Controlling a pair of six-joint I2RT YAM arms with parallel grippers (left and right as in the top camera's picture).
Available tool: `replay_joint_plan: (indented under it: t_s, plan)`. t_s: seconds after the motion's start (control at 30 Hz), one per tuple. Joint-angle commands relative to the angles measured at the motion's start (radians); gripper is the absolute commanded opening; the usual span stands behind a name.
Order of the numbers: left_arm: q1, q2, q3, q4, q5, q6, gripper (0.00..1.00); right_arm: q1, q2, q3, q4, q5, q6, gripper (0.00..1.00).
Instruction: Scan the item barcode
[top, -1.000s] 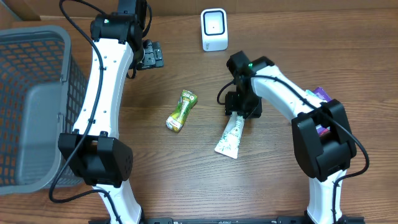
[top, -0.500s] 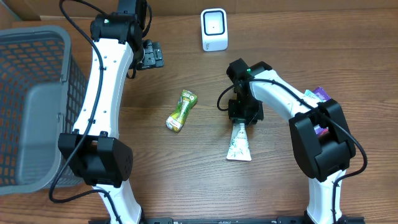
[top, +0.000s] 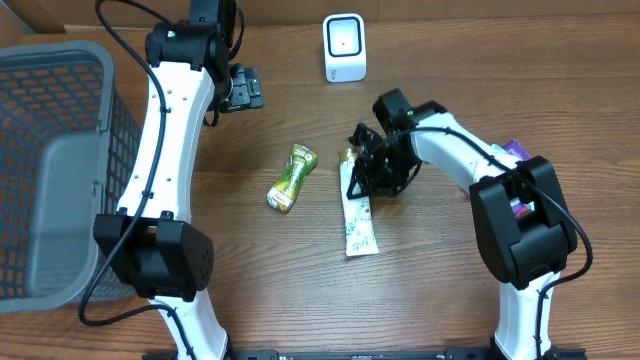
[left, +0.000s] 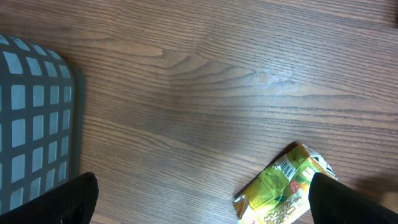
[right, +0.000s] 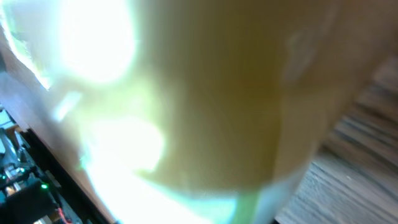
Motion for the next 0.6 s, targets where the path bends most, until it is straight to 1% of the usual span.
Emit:
replay_joint_plan:
  t_s: [0.0, 0.07, 0.2, 0.4, 0.47, 0.57]
  plan:
    - [-0.002, -0.019, 0.015, 0.001, -0.010, 0.007, 0.99, -0.021, 0.002, -0.045, 0.026, -0.058, -0.035, 0.30]
    - [-0.002, -0.019, 0.015, 0.001, -0.010, 0.007, 1.00, -0.039, 0.002, -0.044, 0.025, -0.045, -0.035, 0.32]
    - [-0.002, -0.019, 0.015, 0.001, -0.010, 0.007, 1.00, -0.070, 0.002, -0.044, 0.013, 0.061, -0.034, 0.38]
    - [-0.002, -0.019, 0.015, 0.001, -0.010, 0.007, 1.00, -0.099, 0.002, -0.018, -0.016, 0.192, -0.032, 0.41]
    - [-0.002, -0.019, 0.015, 0.001, -0.010, 0.007, 1.00, -0.102, 0.001, 0.001, -0.036, 0.249, -0.009, 0.41]
    - [-0.002, -0.019, 0.015, 0.001, -0.010, 0.007, 1.00, -0.102, 0.000, 0.051, -0.087, 0.269, -0.010, 0.41]
